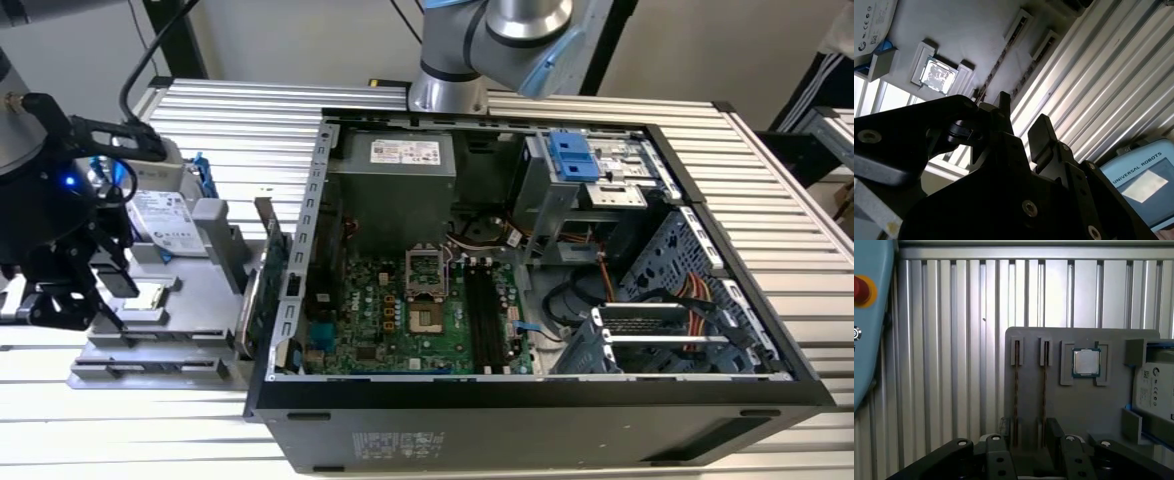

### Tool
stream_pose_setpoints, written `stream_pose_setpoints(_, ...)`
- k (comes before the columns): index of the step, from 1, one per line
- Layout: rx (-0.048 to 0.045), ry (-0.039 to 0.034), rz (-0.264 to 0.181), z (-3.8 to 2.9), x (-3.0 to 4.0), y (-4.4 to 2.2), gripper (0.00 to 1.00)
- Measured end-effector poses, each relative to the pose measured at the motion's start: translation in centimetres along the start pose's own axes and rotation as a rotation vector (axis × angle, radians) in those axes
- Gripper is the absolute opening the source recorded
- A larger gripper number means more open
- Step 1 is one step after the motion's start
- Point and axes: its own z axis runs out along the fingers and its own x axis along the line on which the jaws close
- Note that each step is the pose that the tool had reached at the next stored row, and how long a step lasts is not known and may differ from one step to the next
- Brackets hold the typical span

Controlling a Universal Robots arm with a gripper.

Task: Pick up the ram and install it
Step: 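Pick up the ram and move it above insertion slot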

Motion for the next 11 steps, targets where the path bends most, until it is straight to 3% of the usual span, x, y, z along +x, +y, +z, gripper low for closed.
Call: stream_pose_setpoints(11,0.0005,0.0003,-0.003,1.85,0.01,0.22,1.0)
